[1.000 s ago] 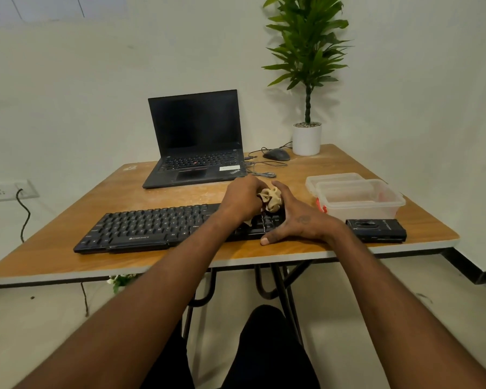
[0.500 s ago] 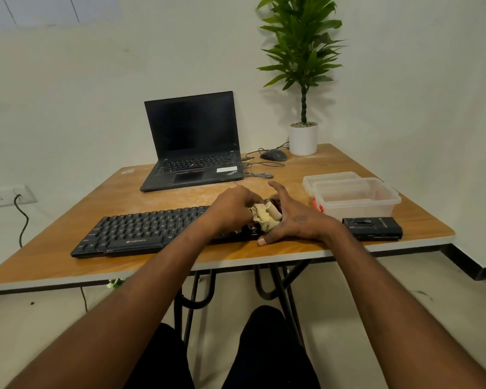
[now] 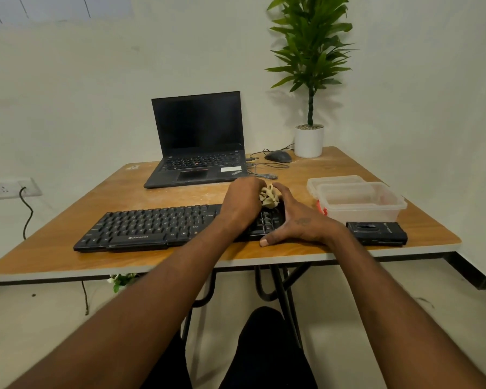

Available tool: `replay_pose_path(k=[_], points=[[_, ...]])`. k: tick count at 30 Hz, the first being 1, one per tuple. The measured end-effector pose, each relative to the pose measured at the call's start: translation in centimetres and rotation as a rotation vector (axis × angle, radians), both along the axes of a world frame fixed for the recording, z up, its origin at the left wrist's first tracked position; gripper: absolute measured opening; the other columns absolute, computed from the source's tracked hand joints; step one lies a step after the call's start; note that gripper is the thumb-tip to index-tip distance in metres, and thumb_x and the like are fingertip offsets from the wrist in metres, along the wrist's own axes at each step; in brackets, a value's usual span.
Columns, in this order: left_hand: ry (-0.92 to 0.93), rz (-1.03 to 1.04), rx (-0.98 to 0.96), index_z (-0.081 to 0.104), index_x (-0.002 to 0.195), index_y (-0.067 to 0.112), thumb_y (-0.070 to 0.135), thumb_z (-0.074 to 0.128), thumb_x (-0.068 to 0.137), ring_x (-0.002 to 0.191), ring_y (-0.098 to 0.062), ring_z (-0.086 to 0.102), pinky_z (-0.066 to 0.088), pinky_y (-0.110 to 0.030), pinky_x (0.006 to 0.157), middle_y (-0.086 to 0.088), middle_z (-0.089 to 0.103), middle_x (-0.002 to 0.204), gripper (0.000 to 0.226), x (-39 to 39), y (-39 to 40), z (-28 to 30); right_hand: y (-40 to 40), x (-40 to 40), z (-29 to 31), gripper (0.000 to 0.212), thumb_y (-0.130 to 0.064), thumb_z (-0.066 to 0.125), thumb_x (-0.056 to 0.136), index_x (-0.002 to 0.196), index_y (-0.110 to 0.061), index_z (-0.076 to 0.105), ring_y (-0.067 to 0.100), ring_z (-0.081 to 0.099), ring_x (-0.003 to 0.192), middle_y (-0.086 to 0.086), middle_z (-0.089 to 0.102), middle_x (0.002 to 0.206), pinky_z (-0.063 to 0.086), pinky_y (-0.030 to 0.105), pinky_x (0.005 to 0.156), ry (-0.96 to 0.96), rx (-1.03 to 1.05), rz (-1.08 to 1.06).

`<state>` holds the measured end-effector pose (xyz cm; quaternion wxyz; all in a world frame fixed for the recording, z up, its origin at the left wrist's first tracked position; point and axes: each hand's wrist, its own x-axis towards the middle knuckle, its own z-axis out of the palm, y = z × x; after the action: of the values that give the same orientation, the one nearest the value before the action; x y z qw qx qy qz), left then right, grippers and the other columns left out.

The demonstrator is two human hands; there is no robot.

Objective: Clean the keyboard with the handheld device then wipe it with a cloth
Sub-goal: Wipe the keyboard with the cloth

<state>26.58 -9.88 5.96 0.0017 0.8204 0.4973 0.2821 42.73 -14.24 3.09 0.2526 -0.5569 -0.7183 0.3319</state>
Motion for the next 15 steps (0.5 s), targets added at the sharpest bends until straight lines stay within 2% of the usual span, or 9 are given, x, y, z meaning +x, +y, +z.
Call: replay_pose_path(k=[4, 10, 15], points=[[0.100, -0.031, -0.049, 0.071, 0.126, 0.017, 0.004, 0.066, 0.090, 0.106, -0.021, 0.068, 0.057, -0.035, 0.092, -0.005, 0.075, 0.116, 0.039, -1.6, -0.7, 0.0, 0.1, 0.1, -0.2, 0.140, -0.044, 0.094, 0.064, 0.157, -0.041, -0.011, 0.032, 0.023, 0.150, 0.006, 0.017, 0.167, 0.017, 0.031, 0.102, -0.005, 0.002, -0.011], [0.177, -0.113, -0.241, 0.071, 0.126, 0.020, 0.006, 0.070, 0.089, 0.104, -0.014, 0.065, 0.054, -0.029, 0.088, 0.001, 0.073, 0.119, 0.040, -5.2, -2.0, 1.5, 0.0, 0.1, -0.2, 0.140, -0.046, 0.094, 0.063, 0.157, -0.041, -0.009, 0.032, 0.025, 0.150, 0.005, 0.020, 0.166, 0.018, 0.032, 0.104, -0.013, 0.009, -0.018], [0.097, -0.043, -0.050, 0.073, 0.124, 0.017, 0.003, 0.068, 0.089, 0.104, -0.021, 0.068, 0.055, -0.035, 0.091, -0.005, 0.075, 0.113, 0.037, -4.6, -2.0, 0.1, 0.0, 0.0, -0.2, 0.140, -0.050, 0.094, 0.060, 0.156, -0.043, -0.007, 0.033, 0.024, 0.149, 0.005, 0.019, 0.166, 0.021, 0.034, 0.106, -0.027, 0.009, -0.024]])
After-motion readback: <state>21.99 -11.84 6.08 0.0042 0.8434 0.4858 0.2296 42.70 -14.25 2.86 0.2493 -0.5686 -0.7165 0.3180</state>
